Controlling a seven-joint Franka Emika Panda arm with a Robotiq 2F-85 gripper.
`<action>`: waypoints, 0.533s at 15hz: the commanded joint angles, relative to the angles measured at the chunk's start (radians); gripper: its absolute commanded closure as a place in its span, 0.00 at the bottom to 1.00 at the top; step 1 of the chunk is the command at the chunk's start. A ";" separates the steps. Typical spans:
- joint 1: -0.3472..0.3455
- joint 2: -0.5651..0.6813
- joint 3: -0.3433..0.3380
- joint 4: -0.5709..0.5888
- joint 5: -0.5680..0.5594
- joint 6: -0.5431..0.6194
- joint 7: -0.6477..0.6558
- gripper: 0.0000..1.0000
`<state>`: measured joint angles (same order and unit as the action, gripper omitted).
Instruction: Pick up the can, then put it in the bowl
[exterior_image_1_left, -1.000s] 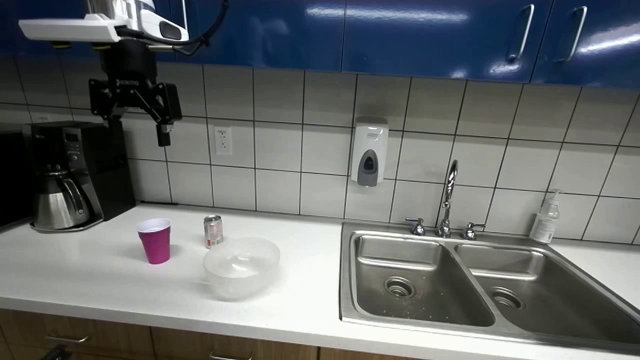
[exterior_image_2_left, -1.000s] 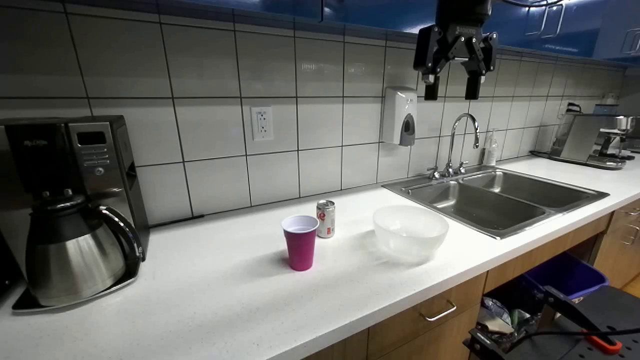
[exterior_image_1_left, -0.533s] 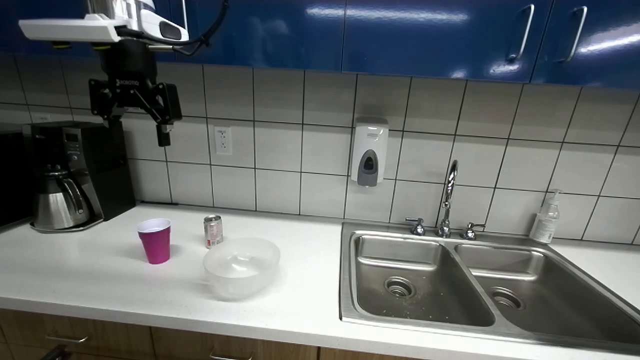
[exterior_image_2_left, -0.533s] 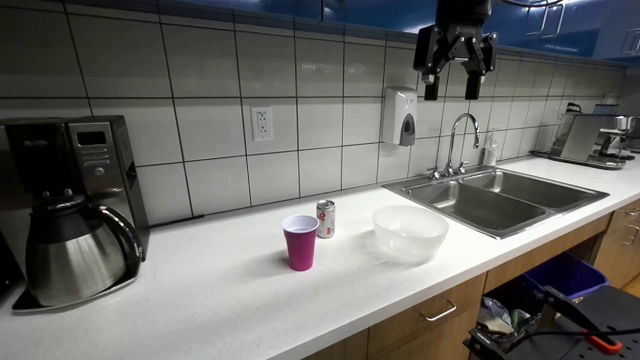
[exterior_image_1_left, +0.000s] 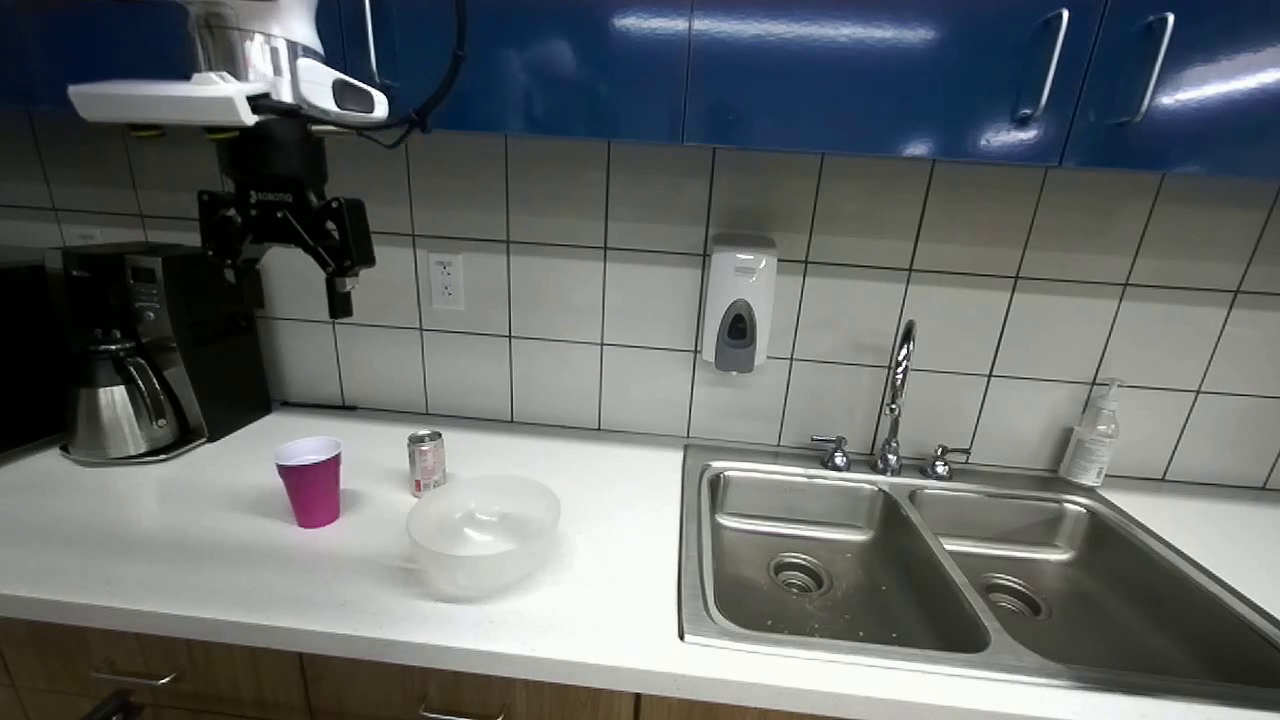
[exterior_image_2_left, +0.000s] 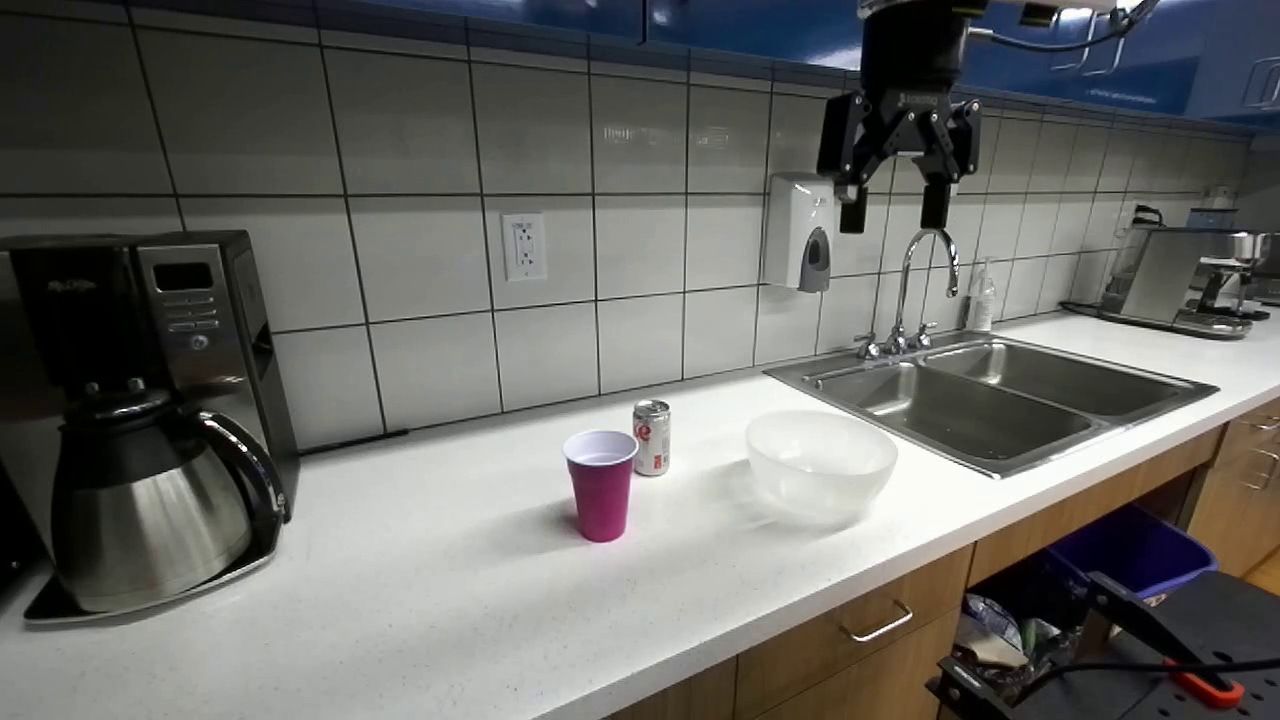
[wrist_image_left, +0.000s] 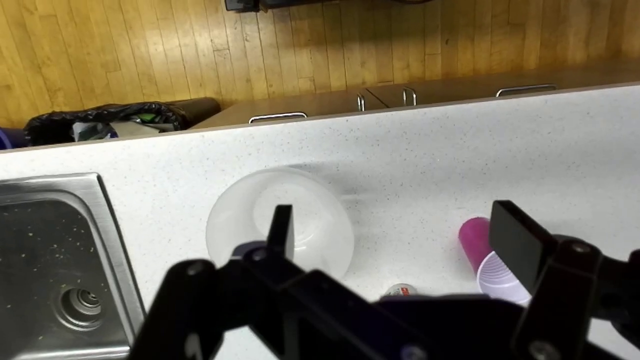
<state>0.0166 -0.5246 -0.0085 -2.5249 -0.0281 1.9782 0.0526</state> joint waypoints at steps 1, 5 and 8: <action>-0.032 0.088 0.008 0.007 -0.026 0.086 0.016 0.00; -0.057 0.231 -0.008 0.065 -0.041 0.166 0.014 0.00; -0.067 0.341 -0.028 0.134 -0.022 0.234 0.005 0.00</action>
<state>-0.0331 -0.3010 -0.0258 -2.4863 -0.0480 2.1744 0.0535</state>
